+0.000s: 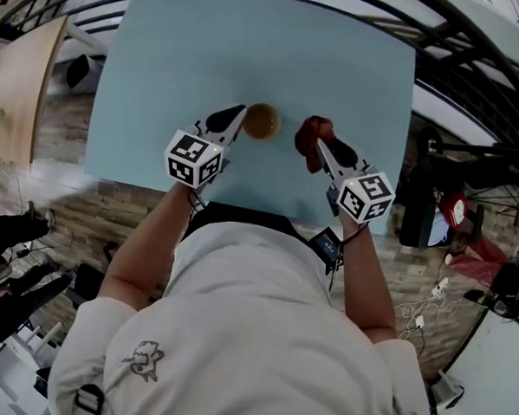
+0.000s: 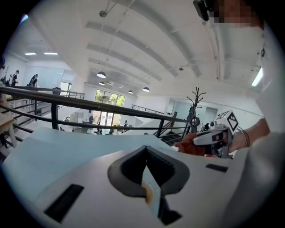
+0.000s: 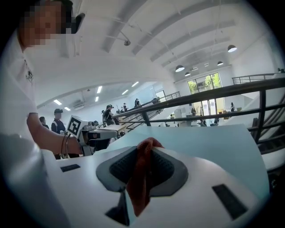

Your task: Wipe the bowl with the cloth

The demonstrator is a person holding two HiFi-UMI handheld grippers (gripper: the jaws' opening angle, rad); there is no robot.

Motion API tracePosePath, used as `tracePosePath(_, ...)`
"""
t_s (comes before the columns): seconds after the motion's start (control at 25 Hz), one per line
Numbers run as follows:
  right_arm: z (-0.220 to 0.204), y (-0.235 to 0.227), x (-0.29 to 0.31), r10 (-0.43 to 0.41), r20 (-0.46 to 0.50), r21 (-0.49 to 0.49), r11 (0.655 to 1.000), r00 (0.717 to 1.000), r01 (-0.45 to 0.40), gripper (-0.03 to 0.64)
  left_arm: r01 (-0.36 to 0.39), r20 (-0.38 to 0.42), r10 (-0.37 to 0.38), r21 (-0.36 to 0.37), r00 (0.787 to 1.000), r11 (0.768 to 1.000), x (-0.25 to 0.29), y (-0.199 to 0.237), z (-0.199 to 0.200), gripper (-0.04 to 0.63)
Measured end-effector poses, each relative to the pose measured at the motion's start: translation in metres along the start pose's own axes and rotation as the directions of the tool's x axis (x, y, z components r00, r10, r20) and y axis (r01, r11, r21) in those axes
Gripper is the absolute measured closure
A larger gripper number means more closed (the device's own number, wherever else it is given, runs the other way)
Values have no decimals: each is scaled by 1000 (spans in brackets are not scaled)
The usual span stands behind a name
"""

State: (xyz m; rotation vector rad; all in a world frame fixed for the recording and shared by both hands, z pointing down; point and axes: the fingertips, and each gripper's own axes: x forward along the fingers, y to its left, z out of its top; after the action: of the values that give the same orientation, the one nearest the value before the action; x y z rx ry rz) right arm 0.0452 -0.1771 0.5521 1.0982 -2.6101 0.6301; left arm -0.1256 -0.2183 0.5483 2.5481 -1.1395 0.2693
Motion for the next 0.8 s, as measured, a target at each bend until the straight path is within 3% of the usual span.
tracePosePath(0.44,83,27,-54,52,181,-130,991,982,-28,528,24,129,-31,56,991,998,-51,-65,89,581)
tracePosePath(0.8,86,62,-80,77,189,-145,988,979,-50,528,30,154,-40,68,987,997,-91,-104,92,581)
